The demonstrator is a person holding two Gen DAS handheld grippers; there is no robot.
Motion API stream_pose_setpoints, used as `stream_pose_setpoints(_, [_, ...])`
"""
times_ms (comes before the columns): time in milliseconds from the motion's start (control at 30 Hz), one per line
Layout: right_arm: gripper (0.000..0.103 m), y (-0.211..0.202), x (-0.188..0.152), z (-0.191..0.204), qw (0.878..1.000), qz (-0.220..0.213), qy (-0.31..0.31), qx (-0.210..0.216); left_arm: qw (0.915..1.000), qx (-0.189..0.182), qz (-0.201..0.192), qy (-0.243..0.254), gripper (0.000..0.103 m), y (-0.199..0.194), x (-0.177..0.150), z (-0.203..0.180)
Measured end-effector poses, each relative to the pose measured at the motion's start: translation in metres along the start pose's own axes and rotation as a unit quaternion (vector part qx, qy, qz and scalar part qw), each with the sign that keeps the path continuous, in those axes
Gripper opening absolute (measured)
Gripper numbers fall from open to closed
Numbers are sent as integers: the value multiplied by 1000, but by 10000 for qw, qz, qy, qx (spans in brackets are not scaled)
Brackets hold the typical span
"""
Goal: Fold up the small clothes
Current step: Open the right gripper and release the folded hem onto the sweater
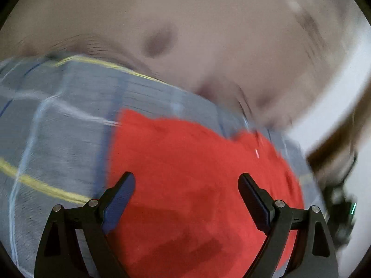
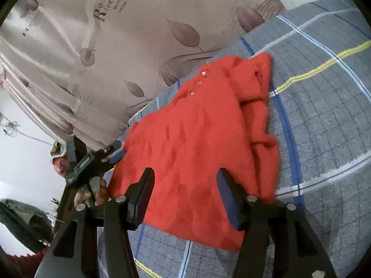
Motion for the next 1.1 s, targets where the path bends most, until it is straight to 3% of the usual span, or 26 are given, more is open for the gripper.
stream_pose_setpoints(67, [56,-5,0,-4,9999,-88,115,48,9983,253,-96,-523,90,-12,-3,28])
stream_pose_setpoints(167, [56,-15,-3,-9,9994,-231,229,97,9968,4,-70,-796,90,-31,-16,47])
stream_pose_setpoints(367, [57,-30,-11,-10,9991,-345,54,-252,9995,199,124,216,90,-42,-43,25])
stream_pose_setpoints(533, [56,-28,-10,0,9951,-402,-433,-795,9996,-118,185,203,90,-32,-59,15])
stream_pose_setpoints(700, [56,-16,15,14,9847,-536,-1005,-1320,9994,-329,-58,-75,90,-30,-62,17])
stream_pose_setpoints(967, [54,24,80,20,9793,-543,-1161,-1566,9993,-337,-115,-137,90,-31,-63,19])
stream_pose_setpoints(1000, [52,33,85,17,9795,-452,-1105,-1624,9991,-358,-131,-163,90,-31,-63,20])
stream_pose_setpoints(1067, [28,46,88,15,9831,-230,-996,-1521,9989,-372,-176,-217,90,-34,-64,23])
stream_pose_setpoints(1100, [4,52,87,13,9823,-126,-987,-1588,9988,-376,-195,-248,90,-34,-64,24])
Point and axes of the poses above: each gripper's, at about its wrist camera, not at the fingertips, and y roughly the way its jaws point, z to its left, x to its top, the point moved 3 cm from there along y, roughly the way its jaws point, and after that the axes turned 10 degrees about y, right-handed, at the moved point
